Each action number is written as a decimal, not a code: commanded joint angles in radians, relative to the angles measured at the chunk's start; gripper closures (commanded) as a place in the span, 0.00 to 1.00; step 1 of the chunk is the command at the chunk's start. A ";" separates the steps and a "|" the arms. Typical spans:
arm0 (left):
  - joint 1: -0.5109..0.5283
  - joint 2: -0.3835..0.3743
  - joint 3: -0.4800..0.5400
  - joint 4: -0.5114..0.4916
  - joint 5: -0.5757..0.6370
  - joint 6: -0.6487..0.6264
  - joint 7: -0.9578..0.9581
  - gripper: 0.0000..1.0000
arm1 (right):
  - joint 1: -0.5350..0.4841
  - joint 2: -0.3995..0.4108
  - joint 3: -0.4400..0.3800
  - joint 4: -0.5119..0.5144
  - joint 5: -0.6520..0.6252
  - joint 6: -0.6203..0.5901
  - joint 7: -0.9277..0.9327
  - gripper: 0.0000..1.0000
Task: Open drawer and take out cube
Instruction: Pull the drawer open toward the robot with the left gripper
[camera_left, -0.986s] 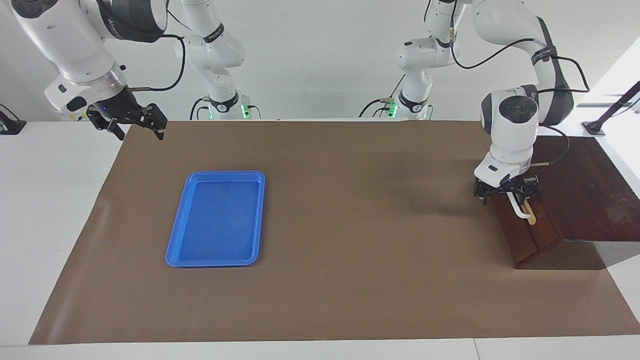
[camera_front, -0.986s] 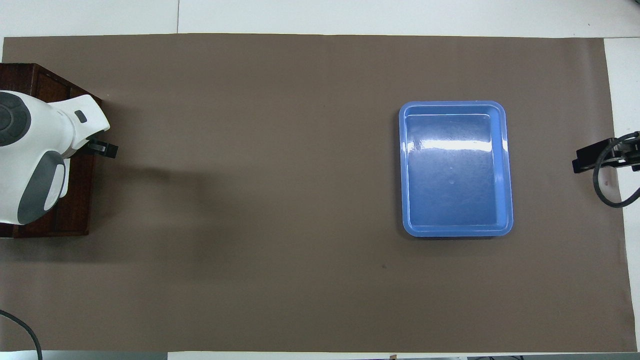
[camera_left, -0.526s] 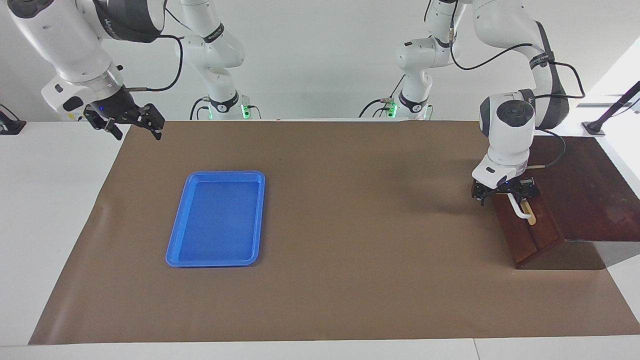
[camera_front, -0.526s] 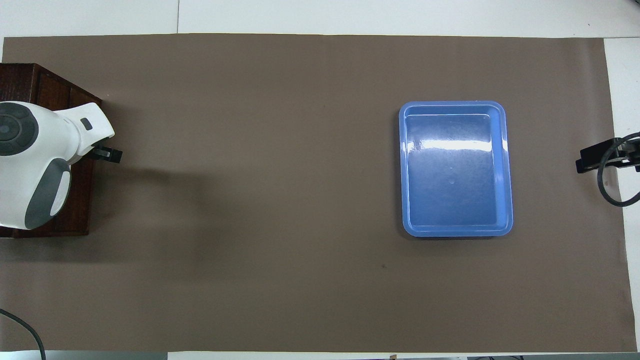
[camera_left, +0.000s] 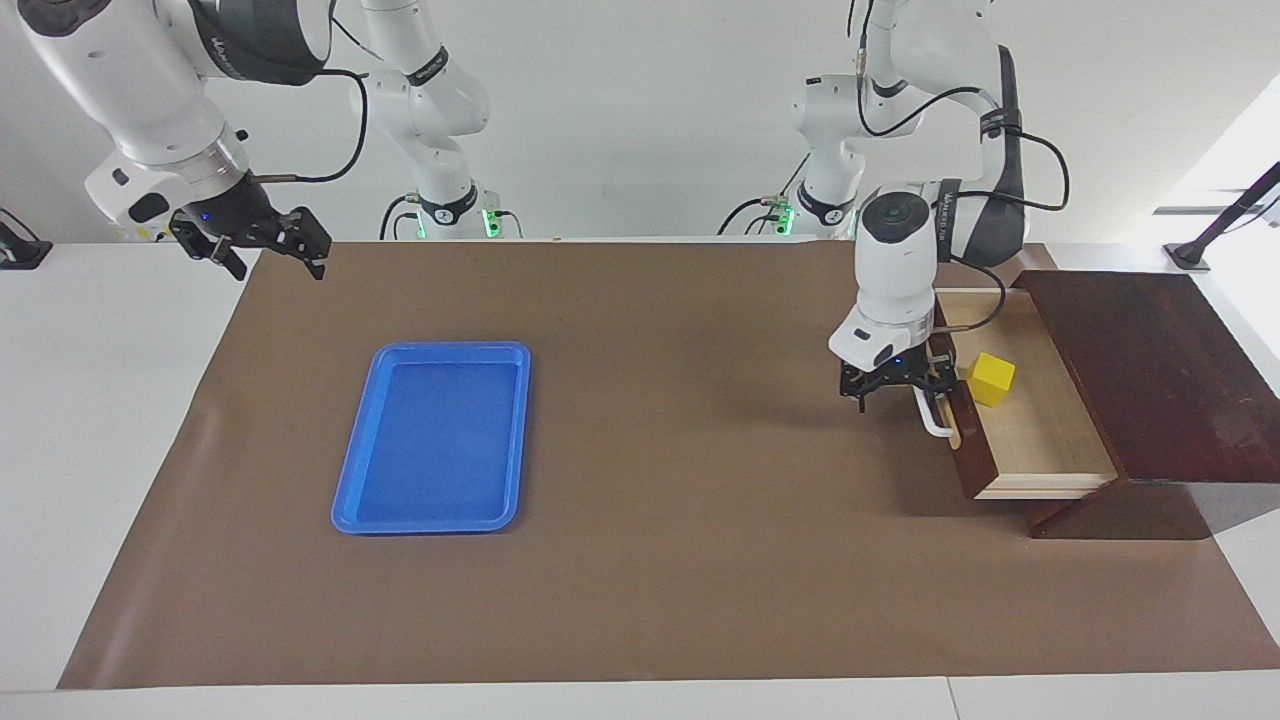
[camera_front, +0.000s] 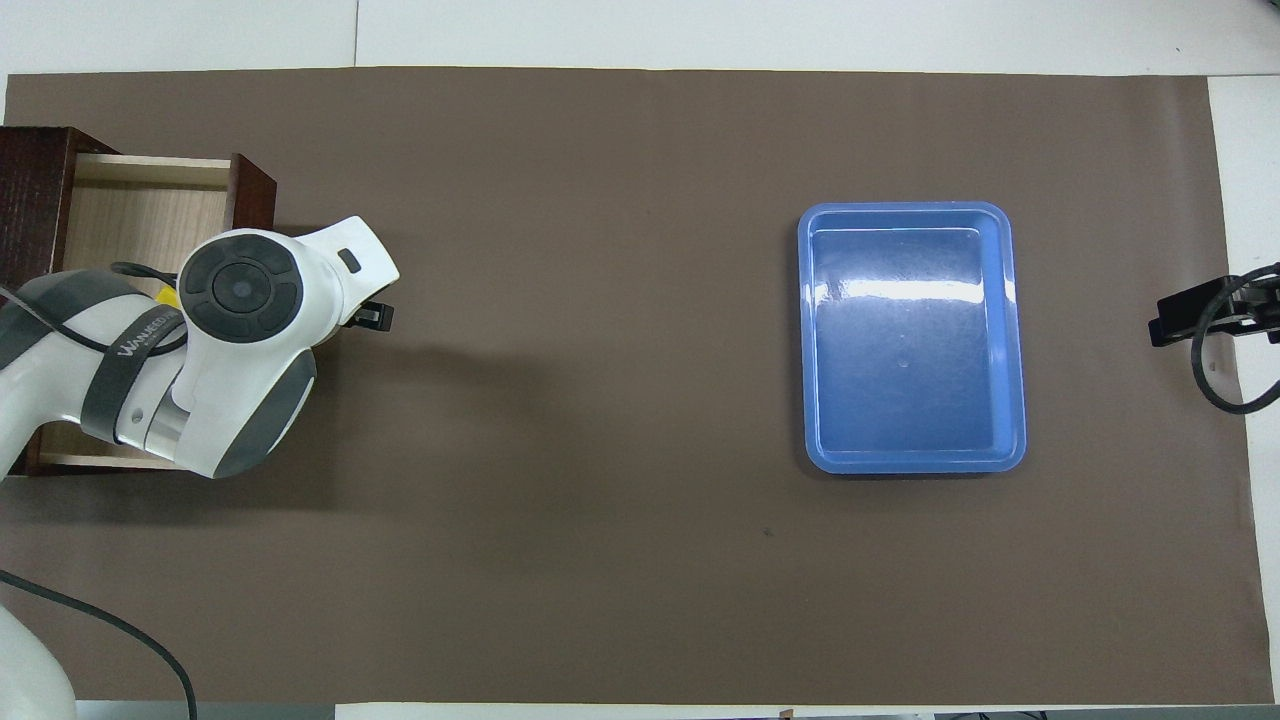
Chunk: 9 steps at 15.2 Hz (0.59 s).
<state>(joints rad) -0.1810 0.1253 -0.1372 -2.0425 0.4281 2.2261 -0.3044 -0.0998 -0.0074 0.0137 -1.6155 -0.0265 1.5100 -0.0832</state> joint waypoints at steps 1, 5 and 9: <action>-0.038 -0.021 0.008 -0.010 -0.054 -0.014 -0.027 0.00 | -0.009 -0.009 0.009 -0.004 -0.009 -0.014 -0.032 0.00; -0.032 -0.004 0.008 0.063 -0.072 -0.089 -0.028 0.00 | -0.014 -0.008 0.011 -0.004 -0.004 -0.007 -0.030 0.00; -0.011 0.034 0.019 0.349 -0.252 -0.350 -0.074 0.00 | -0.014 -0.008 0.011 -0.004 -0.003 -0.008 -0.059 0.00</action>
<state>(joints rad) -0.1969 0.1285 -0.1312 -1.8460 0.2254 2.0023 -0.3453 -0.0994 -0.0074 0.0163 -1.6157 -0.0265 1.5100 -0.0917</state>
